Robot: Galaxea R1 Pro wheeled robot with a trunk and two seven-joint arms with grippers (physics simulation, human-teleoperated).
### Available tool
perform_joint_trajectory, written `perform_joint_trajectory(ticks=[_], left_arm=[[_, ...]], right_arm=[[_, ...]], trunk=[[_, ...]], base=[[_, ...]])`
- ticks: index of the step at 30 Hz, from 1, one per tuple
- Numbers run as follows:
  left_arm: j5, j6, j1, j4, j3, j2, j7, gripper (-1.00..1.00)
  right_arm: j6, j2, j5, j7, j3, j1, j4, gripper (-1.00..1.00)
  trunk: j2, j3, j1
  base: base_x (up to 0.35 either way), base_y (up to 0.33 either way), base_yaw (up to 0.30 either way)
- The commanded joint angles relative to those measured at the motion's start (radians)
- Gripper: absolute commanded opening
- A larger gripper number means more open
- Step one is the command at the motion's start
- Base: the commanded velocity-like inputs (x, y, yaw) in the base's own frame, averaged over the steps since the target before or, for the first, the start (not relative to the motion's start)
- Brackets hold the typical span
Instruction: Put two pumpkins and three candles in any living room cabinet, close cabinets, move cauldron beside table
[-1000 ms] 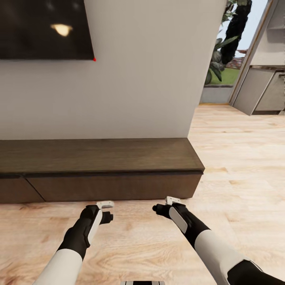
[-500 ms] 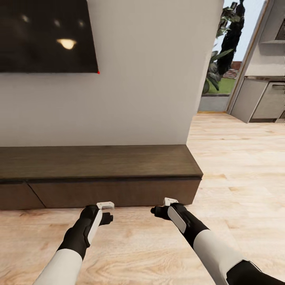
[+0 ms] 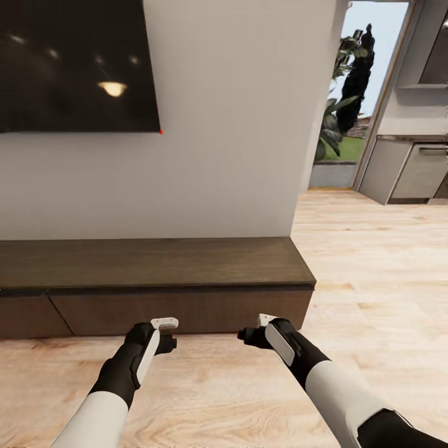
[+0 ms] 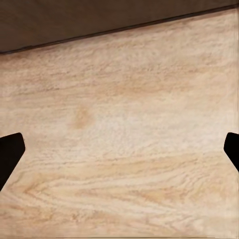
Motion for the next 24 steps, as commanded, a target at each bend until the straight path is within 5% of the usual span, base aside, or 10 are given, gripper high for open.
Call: perform_joint_trajectory(ticks=[1, 6, 9, 17, 24], left_arm=[[-0.001, -0.001, 0.001, 0.002, -0.001, 0.000, 0.000, 1.00], [-0.002, -0.009, 0.007, 0.055, -0.003, 0.000, 0.000, 1.00], [-0.002, -0.043, 0.009, 0.121, -0.003, 0.000, 0.000, 1.00], [-0.007, -0.267, 0.011, 0.380, -0.003, 0.016, 0.001, 1.00], [-0.006, -0.353, 0.011, 0.456, -0.004, 0.029, 0.006, 1.00]], right_arm=[[0.000, -0.001, 0.002, 0.000, 0.001, -0.001, 0.000, 1.00], [-0.002, -0.007, 0.005, -0.001, 0.003, 0.010, 0.009, 1.00], [-0.007, -0.009, 0.009, -0.001, 0.002, 0.086, 0.005, 1.00], [-0.122, -0.069, 0.001, 0.002, 0.001, 0.215, 0.005, 1.00], [-0.173, -0.102, -0.002, 0.009, 0.001, 0.278, 0.004, 1.00]], trunk=[[0.000, 0.004, 0.000], [0.002, 0.023, -0.003], [0.023, 0.033, -0.014], [0.079, 0.058, -0.045], [0.128, 0.080, -0.072]], base=[[-0.237, 0.000, 0.000], [-0.117, 0.000, 0.000], [-0.020, 0.000, 0.000], [-0.003, 0.000, 0.000], [0.000, 0.000, 0.000]])
